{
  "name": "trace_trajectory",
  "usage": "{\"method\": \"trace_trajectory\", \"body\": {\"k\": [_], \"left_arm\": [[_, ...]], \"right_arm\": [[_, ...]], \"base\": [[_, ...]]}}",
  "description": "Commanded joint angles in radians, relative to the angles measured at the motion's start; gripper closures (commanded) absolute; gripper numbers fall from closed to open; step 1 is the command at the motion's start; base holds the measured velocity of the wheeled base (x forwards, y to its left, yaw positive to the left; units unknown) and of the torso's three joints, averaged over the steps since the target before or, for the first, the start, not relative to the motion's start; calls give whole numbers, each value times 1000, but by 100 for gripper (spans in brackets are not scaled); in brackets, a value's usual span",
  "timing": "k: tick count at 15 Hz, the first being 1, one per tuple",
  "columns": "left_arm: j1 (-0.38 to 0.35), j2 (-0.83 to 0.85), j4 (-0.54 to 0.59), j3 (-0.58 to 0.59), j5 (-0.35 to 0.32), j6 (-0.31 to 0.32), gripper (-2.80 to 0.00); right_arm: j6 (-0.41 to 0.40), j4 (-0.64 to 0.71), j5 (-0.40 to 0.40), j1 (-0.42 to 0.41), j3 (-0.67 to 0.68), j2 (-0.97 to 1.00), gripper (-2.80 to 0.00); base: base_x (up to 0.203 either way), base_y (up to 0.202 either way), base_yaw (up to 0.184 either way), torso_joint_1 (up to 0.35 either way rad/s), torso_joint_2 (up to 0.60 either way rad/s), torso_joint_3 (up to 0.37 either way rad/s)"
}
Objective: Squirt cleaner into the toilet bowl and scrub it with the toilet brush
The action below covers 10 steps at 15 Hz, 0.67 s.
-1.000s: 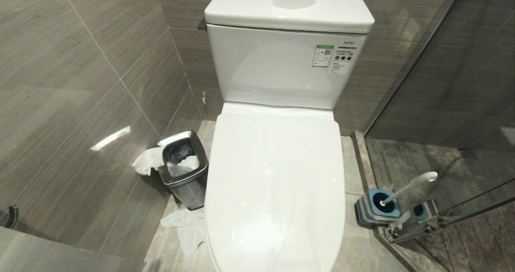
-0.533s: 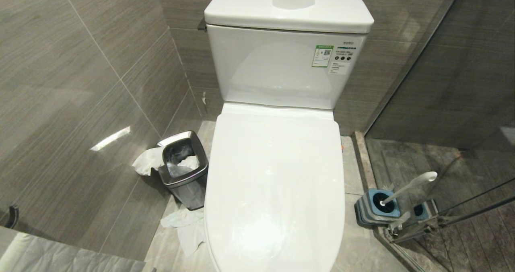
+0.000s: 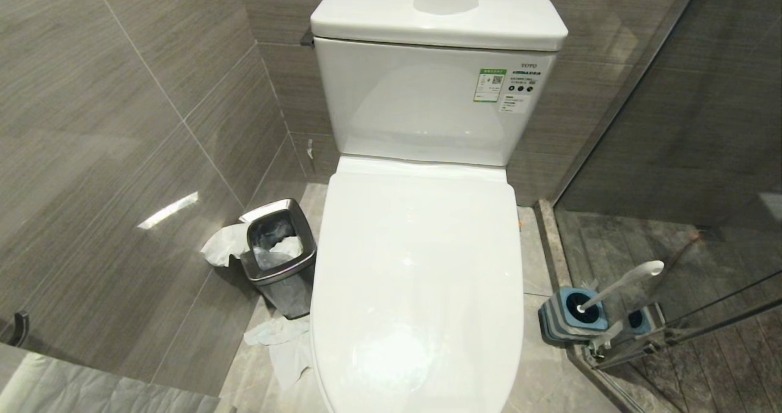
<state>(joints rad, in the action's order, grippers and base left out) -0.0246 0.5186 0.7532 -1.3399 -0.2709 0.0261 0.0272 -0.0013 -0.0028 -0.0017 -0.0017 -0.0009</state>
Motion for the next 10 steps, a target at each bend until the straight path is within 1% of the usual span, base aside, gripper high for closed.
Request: {"method": "trace_trajectory", "body": {"k": [1, 5, 7, 10], "left_arm": [[9, -107, 0, 32, 3, 28, 0], [7, -305, -1, 128, 27, 60, 0], [16, -373, 0, 160, 80, 80, 0], [24, -488, -1, 249, 88, 97, 0]], "right_arm": [[0, 0, 0, 0, 0, 1, 0], [0, 0, 0, 0, 0, 1, 0], [0, 0, 0, 0, 0, 1, 0], [0, 0, 0, 0, 0, 1, 0]], "base": [[0, 0, 0, 0, 0, 0], [0, 0, 0, 0, 0, 0], [0, 0, 0, 0, 0, 0], [0, 0, 0, 0, 0, 0]]}}
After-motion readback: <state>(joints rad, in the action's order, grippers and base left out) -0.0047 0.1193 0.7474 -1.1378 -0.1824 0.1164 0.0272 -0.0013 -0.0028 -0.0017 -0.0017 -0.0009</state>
